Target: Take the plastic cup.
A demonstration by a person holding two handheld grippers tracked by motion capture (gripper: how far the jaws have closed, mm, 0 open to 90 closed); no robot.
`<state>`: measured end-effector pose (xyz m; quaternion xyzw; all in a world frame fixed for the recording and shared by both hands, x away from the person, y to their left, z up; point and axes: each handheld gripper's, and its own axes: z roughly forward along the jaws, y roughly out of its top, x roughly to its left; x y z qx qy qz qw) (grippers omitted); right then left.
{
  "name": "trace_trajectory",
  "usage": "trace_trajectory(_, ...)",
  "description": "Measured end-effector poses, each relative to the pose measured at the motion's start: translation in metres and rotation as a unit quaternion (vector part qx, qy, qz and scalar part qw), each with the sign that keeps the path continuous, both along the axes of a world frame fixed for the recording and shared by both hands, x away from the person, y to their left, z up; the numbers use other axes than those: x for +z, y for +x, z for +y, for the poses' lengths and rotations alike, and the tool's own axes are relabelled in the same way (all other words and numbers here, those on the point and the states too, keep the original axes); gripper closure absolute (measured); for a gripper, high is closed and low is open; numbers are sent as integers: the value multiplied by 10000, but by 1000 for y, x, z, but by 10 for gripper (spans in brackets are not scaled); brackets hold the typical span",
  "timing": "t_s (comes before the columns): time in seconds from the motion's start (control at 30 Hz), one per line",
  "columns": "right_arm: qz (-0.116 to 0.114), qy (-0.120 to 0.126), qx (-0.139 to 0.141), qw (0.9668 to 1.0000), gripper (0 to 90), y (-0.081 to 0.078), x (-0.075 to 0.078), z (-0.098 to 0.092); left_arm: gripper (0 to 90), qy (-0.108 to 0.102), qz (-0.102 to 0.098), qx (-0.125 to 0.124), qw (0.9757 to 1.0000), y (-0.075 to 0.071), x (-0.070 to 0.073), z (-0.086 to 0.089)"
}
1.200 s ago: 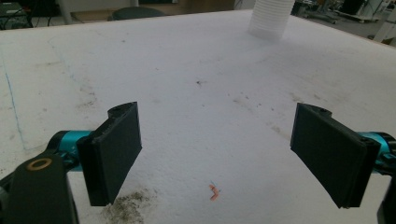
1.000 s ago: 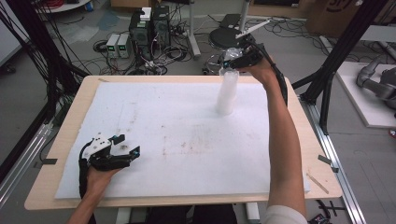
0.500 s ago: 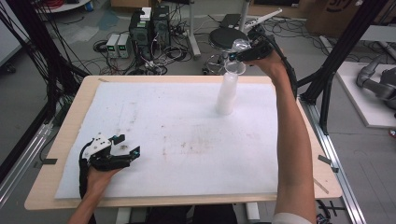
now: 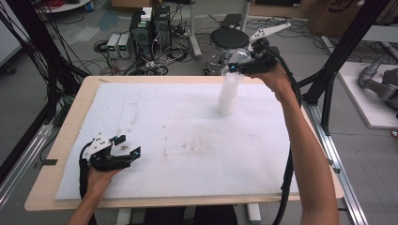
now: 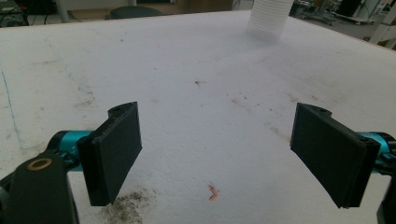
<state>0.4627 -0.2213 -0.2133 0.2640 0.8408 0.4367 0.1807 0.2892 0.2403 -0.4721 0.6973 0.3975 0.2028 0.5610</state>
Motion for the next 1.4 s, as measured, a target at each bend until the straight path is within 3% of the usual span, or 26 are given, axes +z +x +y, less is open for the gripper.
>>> trace_trajectory(0.03,-2,73,153,9999,422,-15,-6,2,163,-8,6,8,10000,0,0,0)
trace_trajectory(0.13,-33,212,505,9985,423,-40,-19,5,163,-12,-30,36,10000,-1,0,0)
trace_trajectory(0.17,-33,212,505,9985,423,-40,-19,5,163,-12,-30,36,10000,-1,0,0)
trace_trajectory(0.2,-50,242,637,9977,423,-55,-28,7,163,20,-34,12,10000,0,0,0)
trace_trajectory(0.23,-50,242,637,9977,423,-55,-28,7,163,20,-34,12,10000,0,0,0)
trace_trajectory(0.27,-67,383,738,9965,424,-69,-37,8,163,19,-21,25,10000,0,0,0)
trace_trajectory(0.33,-153,541,794,9953,424,-81,-44,9,163,4,24,17,10000,0,0,0)
trace_trajectory(0.47,-88,782,1097,9908,421,-97,-61,11,163,-30,35,23,10000,1,0,1)
trace_trajectory(0.53,-212,857,1145,9895,422,-104,-69,12,163,-29,37,20,10000,1,0,1)
trace_trajectory(0.7,-239,1118,1265,9854,424,-113,-87,16,163,-5,33,-2,10000,1,0,0)
trace_trajectory(0.73,-240,1277,1292,9831,424,-117,-97,21,163,2,33,1,10000,1,0,0)
trace_trajectory(0.97,-142,1405,1593,9771,425,-121,-122,42,163,32,13,6,10000,1,0,-1)
trace_trajectory(1.07,-72,1548,1765,9720,424,-121,-133,51,163,45,19,-1,10000,1,0,0)
trace_trajectory(1.4,-16,1627,1841,9693,426,-117,-150,55,163,72,42,0,10000,1,0,-1)
